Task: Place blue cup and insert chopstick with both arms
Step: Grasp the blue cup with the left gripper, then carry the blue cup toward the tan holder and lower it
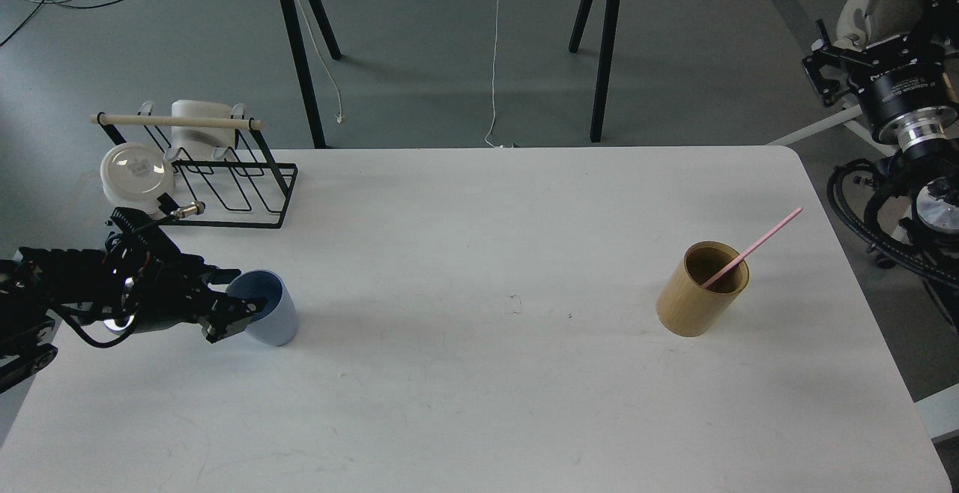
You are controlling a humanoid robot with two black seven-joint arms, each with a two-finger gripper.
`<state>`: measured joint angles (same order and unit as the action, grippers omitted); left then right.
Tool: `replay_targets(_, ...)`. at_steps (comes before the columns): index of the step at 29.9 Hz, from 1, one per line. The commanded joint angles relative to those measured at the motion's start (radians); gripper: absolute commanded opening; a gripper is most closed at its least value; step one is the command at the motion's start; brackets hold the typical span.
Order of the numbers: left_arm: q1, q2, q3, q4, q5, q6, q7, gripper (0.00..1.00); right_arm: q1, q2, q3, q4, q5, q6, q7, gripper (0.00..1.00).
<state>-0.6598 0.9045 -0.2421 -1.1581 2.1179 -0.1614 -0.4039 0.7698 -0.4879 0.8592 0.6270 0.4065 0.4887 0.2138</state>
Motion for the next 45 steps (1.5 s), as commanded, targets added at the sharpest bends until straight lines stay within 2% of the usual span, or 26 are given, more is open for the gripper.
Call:
replay_targets(1, -0.001, -0.007, -0.003, 0.003, -0.004, -0.006, -0.018, 0.15, 0.003, 0.008, 0.003, 0.002, 0.0, 0.0, 0.001, 0.99)
replay_targets(3, -0.004, -0.003, -0.008, 0.003, -0.006, -0.007, -0.033, 0.09, 0.003, 0.009, 0.003, 0.0, 0.0, 0.0, 0.001, 0.99)
replay_targets(7, -0.017, 0.005, -0.013, 0.0, -0.007, -0.013, -0.085, 0.04, 0.005, 0.009, 0.003, 0.0, 0.0, 0.0, 0.001, 0.99)
replay_targets(11, -0.021, 0.004, -0.022, -0.017, -0.009, -0.023, -0.085, 0.01, 0.003, 0.005, 0.004, 0.0, 0.0, 0.0, 0.001, 0.99)
replay_targets(14, -0.052, 0.004, -0.042, -0.055, -0.01, -0.09, -0.085, 0.01, 0.003, -0.003, 0.004, 0.0, 0.0, 0.0, 0.001, 0.99)
replay_targets(19, -0.116, -0.013, -0.146, -0.152, -0.087, -0.314, -0.085, 0.02, 0.011, -0.006, -0.003, 0.0, -0.002, 0.0, -0.001, 0.99)
replay_targets(25, -0.273, -0.191, -0.157, -0.189, -0.09, -0.327, -0.085, 0.02, 0.081, -0.034, -0.005, -0.004, -0.003, 0.0, -0.007, 0.99)
replay_targets(26, -0.288, -0.222, -0.155, -0.189, -0.087, -0.327, -0.081, 0.02, 0.092, -0.043, -0.006, -0.004, -0.003, 0.0, -0.008, 0.99)
replay_targets(30, -0.331, -0.398, -0.154, -0.187, -0.062, -0.327, 0.025, 0.03, 0.112, -0.051, -0.006, -0.001, -0.003, 0.0, -0.008, 0.99)
replay_targets(32, -0.333, -0.507, -0.152, -0.178, -0.032, -0.327, 0.052, 0.03, 0.115, -0.051, -0.003, -0.001, -0.003, 0.0, -0.008, 0.99)
replay_targets(38, -0.308, -0.703, -0.065, -0.069, 0.064, -0.327, 0.066, 0.03, 0.141, -0.061, -0.008, -0.003, -0.003, 0.0, -0.011, 0.99)
replay_targets(41, -0.301, -0.733, -0.017, -0.028, 0.064, -0.327, 0.071, 0.03, 0.152, -0.087, -0.009, -0.003, -0.003, 0.0, -0.013, 0.99)
replay_targets(45, -0.244, -0.733, 0.01, -0.032, 0.064, -0.327, 0.091, 0.04, 0.152, -0.098, -0.009, 0.0, -0.003, 0.0, -0.013, 0.99)
